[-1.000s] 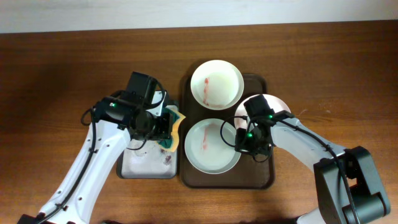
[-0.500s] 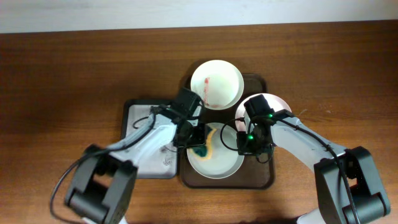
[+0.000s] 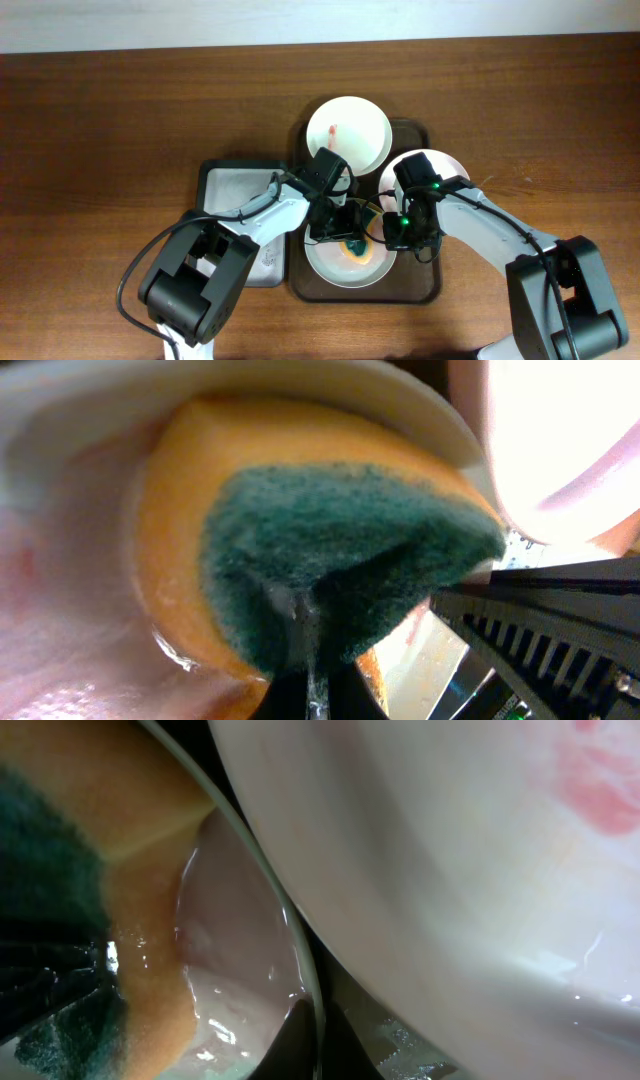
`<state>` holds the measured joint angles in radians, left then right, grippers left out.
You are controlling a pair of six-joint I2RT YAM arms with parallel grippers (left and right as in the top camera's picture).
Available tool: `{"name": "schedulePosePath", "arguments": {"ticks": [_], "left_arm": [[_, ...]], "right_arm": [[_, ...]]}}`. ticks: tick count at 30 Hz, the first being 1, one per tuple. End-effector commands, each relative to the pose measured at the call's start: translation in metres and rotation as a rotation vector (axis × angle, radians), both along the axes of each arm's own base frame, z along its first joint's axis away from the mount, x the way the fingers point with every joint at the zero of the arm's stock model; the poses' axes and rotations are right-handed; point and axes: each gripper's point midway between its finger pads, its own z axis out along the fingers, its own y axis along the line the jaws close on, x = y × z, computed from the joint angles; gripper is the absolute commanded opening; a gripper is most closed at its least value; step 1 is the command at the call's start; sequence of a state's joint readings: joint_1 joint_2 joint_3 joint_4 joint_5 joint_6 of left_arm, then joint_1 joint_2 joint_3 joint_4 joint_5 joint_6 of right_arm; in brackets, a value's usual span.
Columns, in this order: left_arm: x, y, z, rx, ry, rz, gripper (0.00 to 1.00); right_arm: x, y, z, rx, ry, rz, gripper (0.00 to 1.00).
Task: Clean dirty plates on tray and stack at the side
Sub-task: 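Scrub the lower plate with the sponge while the right gripper holds it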
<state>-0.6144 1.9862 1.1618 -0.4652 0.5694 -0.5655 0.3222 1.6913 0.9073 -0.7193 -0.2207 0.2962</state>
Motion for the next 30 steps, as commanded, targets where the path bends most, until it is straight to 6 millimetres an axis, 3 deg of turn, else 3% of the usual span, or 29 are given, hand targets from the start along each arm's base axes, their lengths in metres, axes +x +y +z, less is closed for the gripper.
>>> {"name": "schedulePosePath", "arguments": {"ticks": [1, 5, 8, 11, 14, 18, 21, 26, 30], "left_arm": [[-0.008, 0.071, -0.058, 0.381, 0.05, 0.07, 0.0], [0.01, 0.144, -0.047, 0.689, 0.034, 0.142, 0.0], [0.018, 0.16, -0.032, 0.773, 0.026, 0.149, 0.0], [0.022, 0.155, -0.027, 0.76, 0.018, 0.149, 0.0], [0.025, 0.129, -0.029, 0.651, 0.016, 0.145, 0.0], [0.029, 0.042, -0.022, 0.323, -0.031, 0.075, 0.0], [0.013, 0.004, -0.014, 0.204, -0.028, 0.001, 0.0], [-0.025, -0.025, -0.004, 0.11, 0.066, -0.093, 0.0], [-0.039, -0.003, -0.009, 0.202, 0.145, -0.081, 0.0]], "right_arm": [[-0.002, -0.004, -0.003, -0.033, -0.006, 0.034, 0.04], [-0.002, -0.004, -0.003, -0.034, -0.004, 0.034, 0.04], [-0.002, -0.005, -0.003, -0.039, -0.005, 0.034, 0.04], [-0.002, -0.007, -0.003, -0.045, -0.005, 0.033, 0.04], [-0.001, -0.006, -0.003, -0.044, -0.01, 0.034, 0.04], [0.0, -0.006, -0.003, -0.042, -0.014, 0.05, 0.04], [0.0, -0.006, -0.003, -0.043, -0.016, 0.059, 0.04], [-0.001, -0.006, -0.003, -0.043, -0.015, 0.058, 0.04], [-0.001, -0.006, -0.003, -0.044, -0.012, 0.058, 0.04]]}}
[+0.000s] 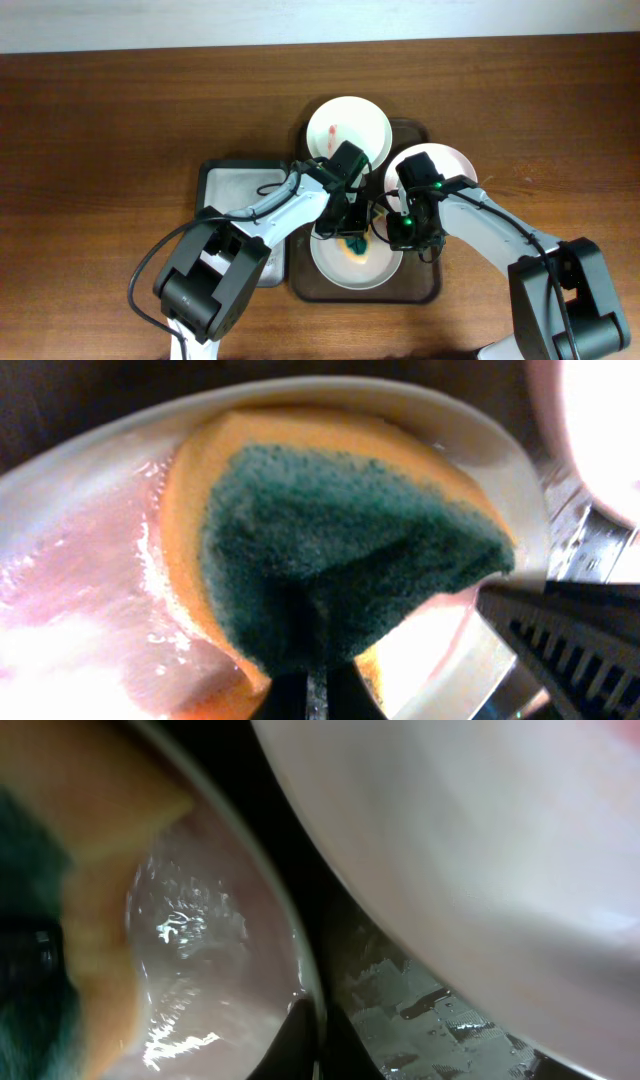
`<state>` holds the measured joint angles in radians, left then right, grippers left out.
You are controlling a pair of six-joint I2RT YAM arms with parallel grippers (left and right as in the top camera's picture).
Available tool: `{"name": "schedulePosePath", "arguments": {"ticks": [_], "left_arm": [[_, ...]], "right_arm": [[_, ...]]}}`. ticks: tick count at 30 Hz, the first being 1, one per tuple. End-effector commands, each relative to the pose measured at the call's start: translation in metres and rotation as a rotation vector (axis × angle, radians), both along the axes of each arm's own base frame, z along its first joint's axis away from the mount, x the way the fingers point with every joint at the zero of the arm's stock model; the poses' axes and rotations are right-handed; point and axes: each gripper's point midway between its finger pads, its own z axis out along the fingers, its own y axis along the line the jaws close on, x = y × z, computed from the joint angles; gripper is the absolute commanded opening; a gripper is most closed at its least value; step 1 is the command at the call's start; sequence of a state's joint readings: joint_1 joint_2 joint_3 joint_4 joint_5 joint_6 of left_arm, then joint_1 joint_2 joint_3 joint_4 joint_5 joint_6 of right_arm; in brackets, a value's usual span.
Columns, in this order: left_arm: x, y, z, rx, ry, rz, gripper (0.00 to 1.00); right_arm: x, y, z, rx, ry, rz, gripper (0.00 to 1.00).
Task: Clean dirty plates on tray and stack at the side
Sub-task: 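Scrub the lower plate with the sponge while the right gripper holds it, then return the sponge to the basin with the left gripper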
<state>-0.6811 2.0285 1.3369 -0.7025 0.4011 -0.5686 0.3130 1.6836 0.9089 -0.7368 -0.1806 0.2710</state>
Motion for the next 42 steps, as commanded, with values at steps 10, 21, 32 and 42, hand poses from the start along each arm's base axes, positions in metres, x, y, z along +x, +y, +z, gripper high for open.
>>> {"name": "schedulePosePath", "arguments": {"ticks": [10, 21, 32, 42], "left_arm": [[0.0, 0.124, -0.022, 0.399, 0.103, 0.104, 0.0], [0.036, 0.178, 0.116, 0.357, -0.3, 0.22, 0.0], [0.04, 0.245, 0.058, 0.45, -0.261, 0.335, 0.68], [0.045, 0.227, 0.147, 0.284, -0.43, 0.318, 1.0]], "right_arm": [[-0.003, 0.003, -0.004, -0.004, 0.002, 0.042, 0.04], [-0.01, 0.0, 0.001, -0.015, 0.039, 0.015, 0.04], [0.021, -0.031, 0.102, -0.173, -0.3, -0.013, 0.04], [0.024, -0.01, 0.159, -0.634, -0.688, 0.168, 0.04]]}}
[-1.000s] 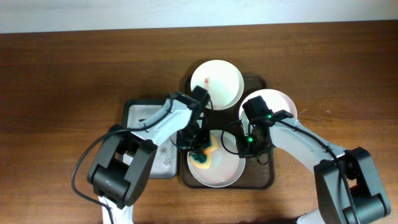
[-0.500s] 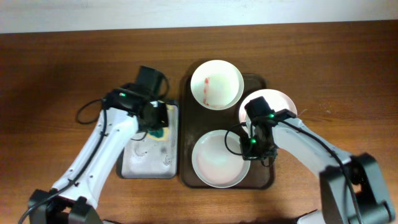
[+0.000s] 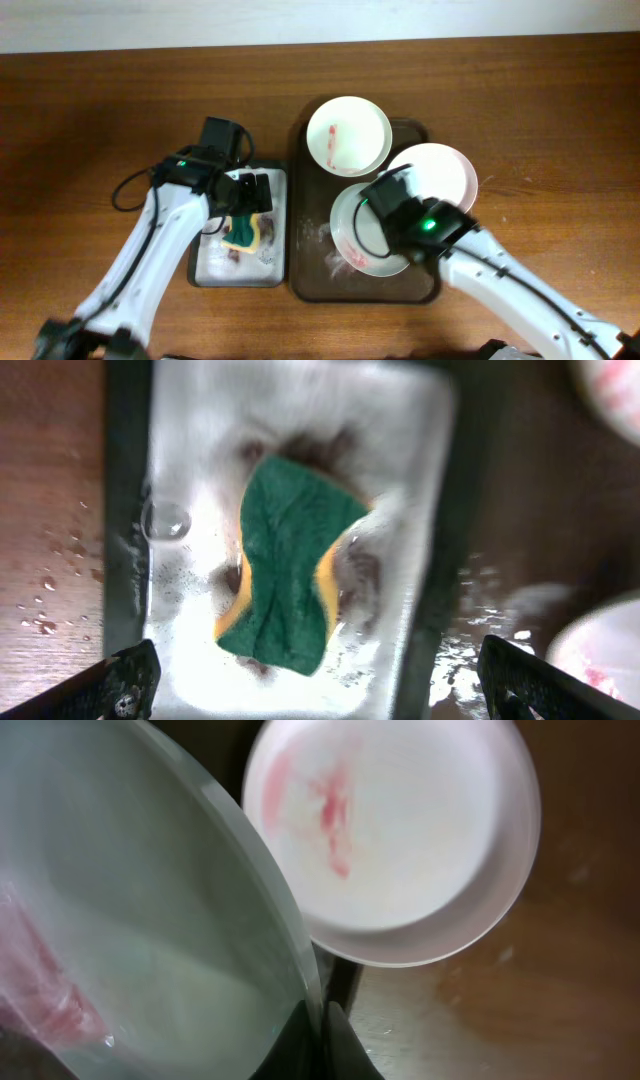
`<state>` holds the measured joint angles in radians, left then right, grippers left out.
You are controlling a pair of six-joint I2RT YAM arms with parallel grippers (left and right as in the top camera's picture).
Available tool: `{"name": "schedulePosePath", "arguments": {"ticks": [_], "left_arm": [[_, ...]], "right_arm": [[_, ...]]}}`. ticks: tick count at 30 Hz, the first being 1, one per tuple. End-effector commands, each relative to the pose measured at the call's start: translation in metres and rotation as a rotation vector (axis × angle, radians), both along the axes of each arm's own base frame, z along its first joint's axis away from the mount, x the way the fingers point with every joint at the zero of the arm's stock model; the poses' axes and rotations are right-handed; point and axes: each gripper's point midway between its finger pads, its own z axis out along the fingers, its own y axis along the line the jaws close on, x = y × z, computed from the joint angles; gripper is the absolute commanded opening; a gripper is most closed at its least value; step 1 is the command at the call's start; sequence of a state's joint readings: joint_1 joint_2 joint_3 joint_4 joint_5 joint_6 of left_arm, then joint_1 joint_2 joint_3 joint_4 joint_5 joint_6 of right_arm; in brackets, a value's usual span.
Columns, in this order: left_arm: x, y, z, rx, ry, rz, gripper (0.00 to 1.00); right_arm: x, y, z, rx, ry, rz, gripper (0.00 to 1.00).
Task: Clean dirty plates on tray and stack at the side
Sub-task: 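Return the sponge to the basin with the left gripper, then lift the cleaned plate with the right gripper and carry it right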
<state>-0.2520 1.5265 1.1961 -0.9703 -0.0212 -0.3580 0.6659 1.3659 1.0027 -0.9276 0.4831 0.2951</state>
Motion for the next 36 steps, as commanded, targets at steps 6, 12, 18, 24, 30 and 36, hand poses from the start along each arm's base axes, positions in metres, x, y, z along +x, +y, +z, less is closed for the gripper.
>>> {"name": "schedulePosePath", "arguments": {"ticks": [6, 12, 18, 24, 30, 36], "left_arm": [[-0.009, 0.005, 0.056, -0.028, -0.143, -0.012, 1.0], [-0.009, 0.009, 0.055, 0.0, -0.142, -0.002, 1.0], [-0.008, 0.014, 0.056, 0.022, -0.148, 0.006, 1.0], [-0.008, 0.014, 0.056, 0.022, -0.148, 0.006, 1.0], [-0.008, 0.014, 0.056, 0.022, -0.148, 0.006, 1.0], [-0.008, 0.014, 0.055, 0.022, -0.147, 0.006, 1.0]], "right_arm": [[0.014, 0.014, 0.104, -0.239, -0.407, 0.025, 0.04], [0.008, 0.03, 0.152, -0.224, -0.485, 0.063, 0.04], [0.002, 0.036, 0.165, -0.267, -0.54, 0.094, 0.04], [0.002, 0.035, 0.168, -0.28, -0.555, 0.087, 0.04], [0.003, 0.034, 0.168, -0.284, -0.559, 0.084, 0.04], [0.003, 0.034, 0.168, -0.277, -0.561, 0.078, 0.04]]}}
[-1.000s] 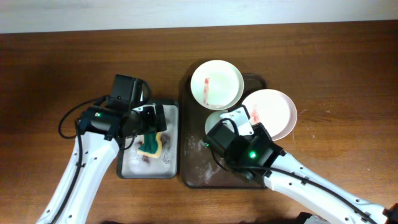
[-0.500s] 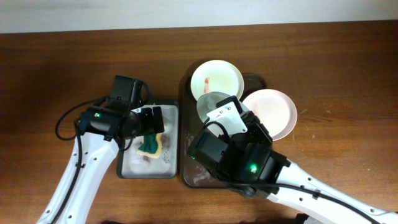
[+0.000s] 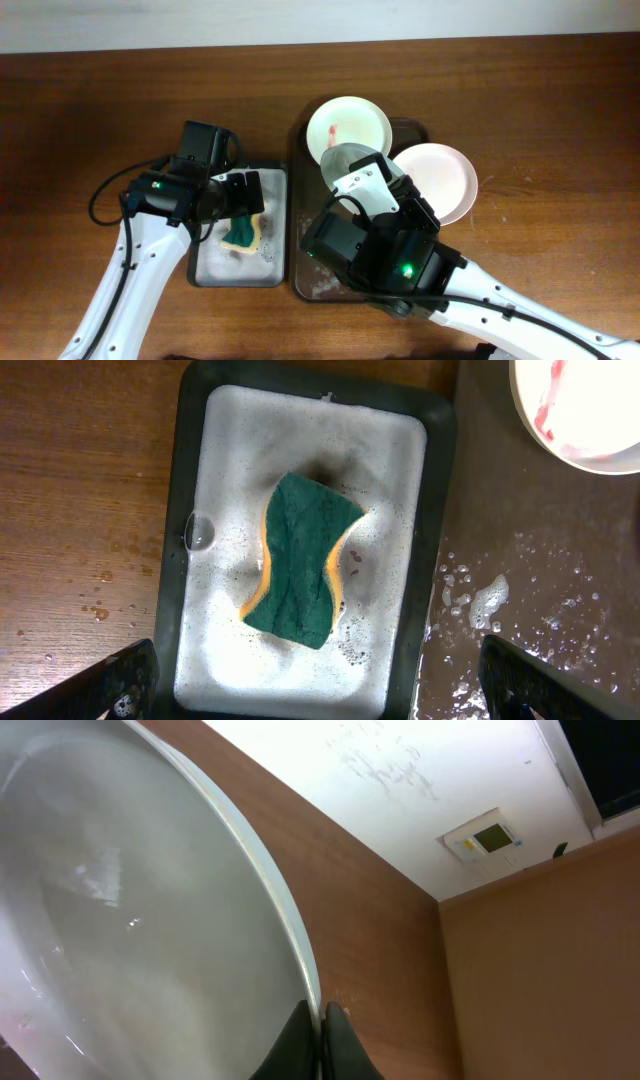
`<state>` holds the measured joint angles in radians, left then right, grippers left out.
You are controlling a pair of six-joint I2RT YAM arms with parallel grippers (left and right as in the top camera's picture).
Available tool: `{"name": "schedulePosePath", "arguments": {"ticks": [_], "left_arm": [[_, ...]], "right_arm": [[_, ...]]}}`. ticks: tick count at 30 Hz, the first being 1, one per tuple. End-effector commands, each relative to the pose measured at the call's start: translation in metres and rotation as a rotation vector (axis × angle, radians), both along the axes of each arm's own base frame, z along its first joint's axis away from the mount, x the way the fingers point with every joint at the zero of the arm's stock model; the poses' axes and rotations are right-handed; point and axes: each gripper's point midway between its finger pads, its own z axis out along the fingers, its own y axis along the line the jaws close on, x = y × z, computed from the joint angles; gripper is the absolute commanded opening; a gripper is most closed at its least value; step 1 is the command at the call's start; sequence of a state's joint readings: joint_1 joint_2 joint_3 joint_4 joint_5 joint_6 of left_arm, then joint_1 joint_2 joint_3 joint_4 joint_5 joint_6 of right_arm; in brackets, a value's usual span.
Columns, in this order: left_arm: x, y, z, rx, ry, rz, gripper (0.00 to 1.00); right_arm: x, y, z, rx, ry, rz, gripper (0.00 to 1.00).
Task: Clean dirty plates on tray and stack at the side
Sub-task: 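Lift the cleaned plate with the right gripper and carry it right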
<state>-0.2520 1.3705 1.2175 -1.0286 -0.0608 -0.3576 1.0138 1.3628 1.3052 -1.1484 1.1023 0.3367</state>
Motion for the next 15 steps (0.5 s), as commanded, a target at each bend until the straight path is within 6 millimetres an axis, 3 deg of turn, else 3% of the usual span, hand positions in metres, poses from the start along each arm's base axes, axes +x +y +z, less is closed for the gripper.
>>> {"name": "schedulePosePath", "arguments": {"ticks": [1, 3, 5, 6, 7, 8, 9, 11, 15], "left_arm": [[0.003, 0.004, 0.006, 0.016, -0.022, -0.006, 1.0], [0.003, 0.004, 0.006, 0.015, -0.023, -0.005, 1.0], [0.003, 0.004, 0.006, 0.016, -0.022, -0.006, 1.0], [0.003, 0.004, 0.006, 0.016, -0.021, -0.006, 1.0], [0.003, 0.004, 0.006, 0.016, -0.02, -0.005, 1.0], [0.003, 0.004, 0.006, 0.016, -0.02, -0.006, 1.0], [0.003, 0.004, 0.006, 0.016, -0.019, -0.006, 1.0], [0.002, 0.004, 0.006, 0.017, -0.018, -0.006, 0.99], [0.003, 0.004, 0.006, 0.016, -0.019, -0.005, 1.0]], "right_arm": [[0.0, -0.002, 0.015, 0.068, -0.067, -0.031, 0.04], [0.0, 0.007, 0.007, 0.116, -0.03, -0.014, 0.04], [0.003, -0.006, 0.012, 0.033, -0.059, -0.049, 0.04], [0.006, -0.009, 0.008, 0.101, -0.063, -0.088, 0.04], [0.006, -0.001, -0.003, 0.162, -0.001, -0.069, 0.04], [0.005, 0.005, -0.018, 0.117, 0.117, 0.0, 0.04], [0.006, -0.007, -0.016, 0.084, 0.097, -0.042, 0.04], [0.009, -0.025, -0.022, 0.179, 0.079, -0.168, 0.04], [0.009, -0.031, -0.064, 0.431, 0.351, -0.236, 0.04]]}}
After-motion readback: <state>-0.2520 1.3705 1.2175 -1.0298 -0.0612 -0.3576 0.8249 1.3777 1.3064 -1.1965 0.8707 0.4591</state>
